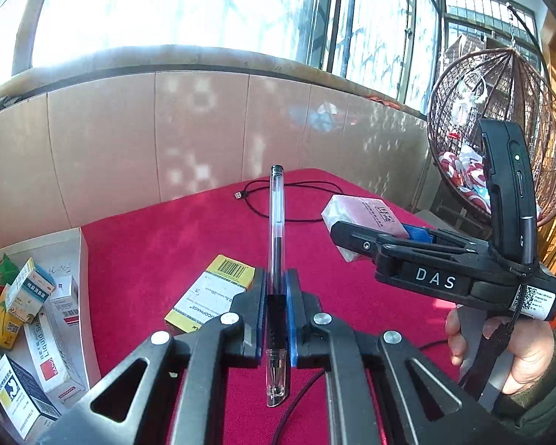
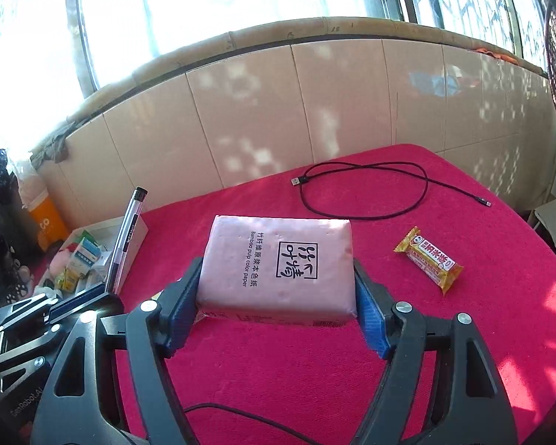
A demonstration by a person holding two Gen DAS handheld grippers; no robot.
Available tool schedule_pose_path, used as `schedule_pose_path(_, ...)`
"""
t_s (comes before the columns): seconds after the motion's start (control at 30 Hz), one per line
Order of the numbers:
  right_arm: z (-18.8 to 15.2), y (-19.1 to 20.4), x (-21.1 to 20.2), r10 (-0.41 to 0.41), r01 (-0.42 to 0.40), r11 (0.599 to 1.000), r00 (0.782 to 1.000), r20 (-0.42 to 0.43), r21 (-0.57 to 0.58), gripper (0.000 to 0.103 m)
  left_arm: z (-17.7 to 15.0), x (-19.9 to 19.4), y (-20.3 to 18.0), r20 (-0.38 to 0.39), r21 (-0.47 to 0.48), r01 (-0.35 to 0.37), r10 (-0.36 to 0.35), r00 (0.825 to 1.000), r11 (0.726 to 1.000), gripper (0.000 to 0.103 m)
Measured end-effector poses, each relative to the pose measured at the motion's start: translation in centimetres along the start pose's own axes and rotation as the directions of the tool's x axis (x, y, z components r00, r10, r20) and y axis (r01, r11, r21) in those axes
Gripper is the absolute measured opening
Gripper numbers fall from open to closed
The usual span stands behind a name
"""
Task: Organize objects
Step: 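Carry the black pen and pink box over the white tray with both grippers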
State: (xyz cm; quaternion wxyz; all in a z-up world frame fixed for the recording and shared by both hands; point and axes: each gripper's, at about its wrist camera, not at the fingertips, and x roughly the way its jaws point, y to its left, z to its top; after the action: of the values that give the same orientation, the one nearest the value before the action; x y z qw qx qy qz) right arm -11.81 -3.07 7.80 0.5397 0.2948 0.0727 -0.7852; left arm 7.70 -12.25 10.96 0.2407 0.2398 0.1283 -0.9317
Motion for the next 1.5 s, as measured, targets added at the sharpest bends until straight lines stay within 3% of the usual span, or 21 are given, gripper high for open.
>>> schedule_pose_path(0.37,0.5,3.5,-0.7,0.024,-0.024,0.998,1.000,-0.002,-0.064,0.074,0.7,-4.2,4.1,0.097,-0.087,-0.053,0.062,0.993,0.995,0.007)
schedule_pose_path(0.9,0.5,9.1,-0.8,0.069,-0.072,0.984,0.997,-0.019,-0.162,0.074,0.3,-7.9,9.4,0.160,-0.208,-0.091,0.126,0.979,0.974,0.008)
schedule_pose_path(1.13,1.0,11.5,-0.6,0.105,-0.109,0.975,0.994,-0.034,-0.194,0.074,-0.3,-9.6,12.2,0.177,-0.269,-0.120,0.171,0.969,0.956,0.008)
schedule_pose_path(1.5,1.5,18.2,0.5,0.207,-0.220,0.932,0.975,-0.077,-0.289,0.074,-1.8,-12.1,17.6,0.155,-0.345,-0.246,0.313,0.937,0.906,0.008)
